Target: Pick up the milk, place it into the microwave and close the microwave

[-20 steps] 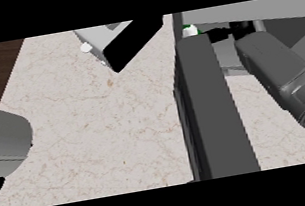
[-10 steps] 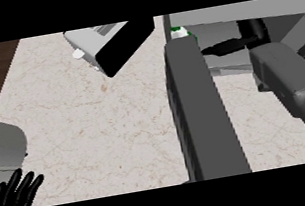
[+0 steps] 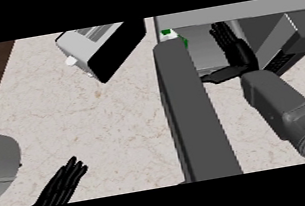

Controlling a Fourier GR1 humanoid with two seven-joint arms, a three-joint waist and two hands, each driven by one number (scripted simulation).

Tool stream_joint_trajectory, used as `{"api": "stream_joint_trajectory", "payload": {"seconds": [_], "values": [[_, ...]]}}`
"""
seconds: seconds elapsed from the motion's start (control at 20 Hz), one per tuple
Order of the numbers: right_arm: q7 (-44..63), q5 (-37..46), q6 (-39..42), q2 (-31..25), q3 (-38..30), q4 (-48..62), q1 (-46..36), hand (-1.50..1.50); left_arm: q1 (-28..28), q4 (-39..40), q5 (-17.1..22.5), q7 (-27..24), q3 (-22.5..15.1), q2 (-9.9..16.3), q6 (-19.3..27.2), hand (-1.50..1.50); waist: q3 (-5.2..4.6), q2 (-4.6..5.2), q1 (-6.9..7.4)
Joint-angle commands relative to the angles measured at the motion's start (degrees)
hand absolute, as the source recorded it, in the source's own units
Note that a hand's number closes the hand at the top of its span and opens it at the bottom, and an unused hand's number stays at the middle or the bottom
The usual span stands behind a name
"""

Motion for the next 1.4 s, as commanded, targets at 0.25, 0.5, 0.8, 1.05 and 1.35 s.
{"api": "stream_joint_trajectory", "payload": {"seconds": [0.25, 0.5, 0.8, 1.05, 1.35], "values": [[-2.8, 0.9, 7.2, 2.1, 4.2, -4.5, 11.7, -1.5, -9.7, 9.8, -6.8, -0.5, -1.6, -2.5, 2.7, -1.5, -0.18, -1.25, -3.26], [-7.5, 2.5, 2.7, 3.9, 7.1, -8.5, 23.5, -1.5, -12.1, 14.9, -13.3, -4.3, -3.7, -4.0, 4.8, 1.5, -0.24, -1.41, -4.02], [-7.1, 0.0, 8.0, 0.2, 7.5, -17.6, 33.3, -1.5, -19.4, 21.3, -19.0, -4.3, -5.1, -5.2, 8.6, 1.5, -0.31, -1.49, -4.94], [-8.2, -3.0, 11.2, -1.7, 7.9, -27.6, 43.5, -1.5, -22.3, 27.7, -24.5, -7.7, -9.1, -5.2, 10.4, 1.5, -0.33, -1.36, -4.74], [-4.9, -8.6, 18.7, -7.1, 7.6, -40.9, 53.8, -1.5, -30.3, 37.8, -25.6, -10.4, -13.2, -5.2, 16.1, 1.5, -0.35, -1.04, -4.91]]}}
